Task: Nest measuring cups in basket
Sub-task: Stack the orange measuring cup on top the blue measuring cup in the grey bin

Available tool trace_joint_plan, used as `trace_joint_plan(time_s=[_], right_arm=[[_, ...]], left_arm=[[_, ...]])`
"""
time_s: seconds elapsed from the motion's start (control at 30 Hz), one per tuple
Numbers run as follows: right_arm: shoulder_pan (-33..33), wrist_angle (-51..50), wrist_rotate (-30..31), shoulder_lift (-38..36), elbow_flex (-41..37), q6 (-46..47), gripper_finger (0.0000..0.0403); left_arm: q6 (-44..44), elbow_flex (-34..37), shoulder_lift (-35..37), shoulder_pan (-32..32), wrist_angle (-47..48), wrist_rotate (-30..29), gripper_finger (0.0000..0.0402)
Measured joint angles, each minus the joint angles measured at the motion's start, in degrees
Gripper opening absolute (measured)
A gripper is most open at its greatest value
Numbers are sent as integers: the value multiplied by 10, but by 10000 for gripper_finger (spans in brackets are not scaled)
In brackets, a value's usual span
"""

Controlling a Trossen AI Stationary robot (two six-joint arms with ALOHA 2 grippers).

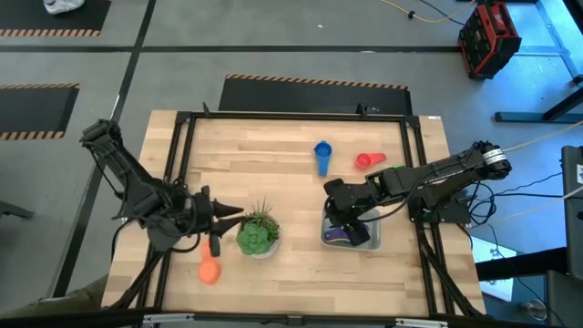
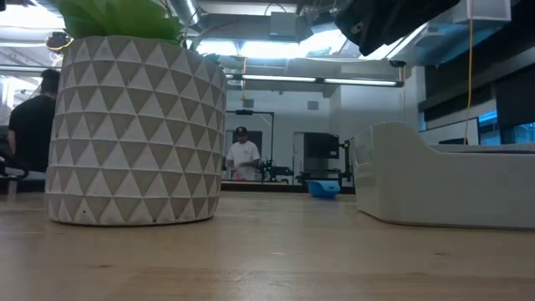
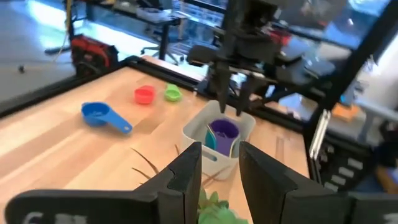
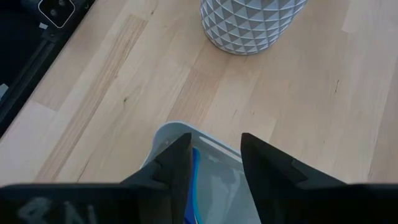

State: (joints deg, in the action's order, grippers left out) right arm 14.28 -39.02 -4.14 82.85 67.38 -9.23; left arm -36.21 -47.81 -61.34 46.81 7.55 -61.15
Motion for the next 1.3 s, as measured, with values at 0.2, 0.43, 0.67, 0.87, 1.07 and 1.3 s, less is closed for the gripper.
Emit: trace_joint_plan(time_s=[0.2,0.43,0.67,0.87,1.07,1.3], right_arm=[[0,0,0,0,0,0,142],[0,0,0,0,0,0,142],[0,0,0,0,0,0,142],[0,0,0,0,0,0,142],[0,0,0,0,0,0,142],[0,0,0,0,0,1,142]], left_arm=[[-41,0,0,-30,13,-6,101],[-57,0,0,-74,38,95,101],[-74,0,0,-138,70,234,120],[-85,0,0,-177,98,311,143],[-87,0,0,-206,125,362,178],[-115,0,0,-232,177,398,213]])
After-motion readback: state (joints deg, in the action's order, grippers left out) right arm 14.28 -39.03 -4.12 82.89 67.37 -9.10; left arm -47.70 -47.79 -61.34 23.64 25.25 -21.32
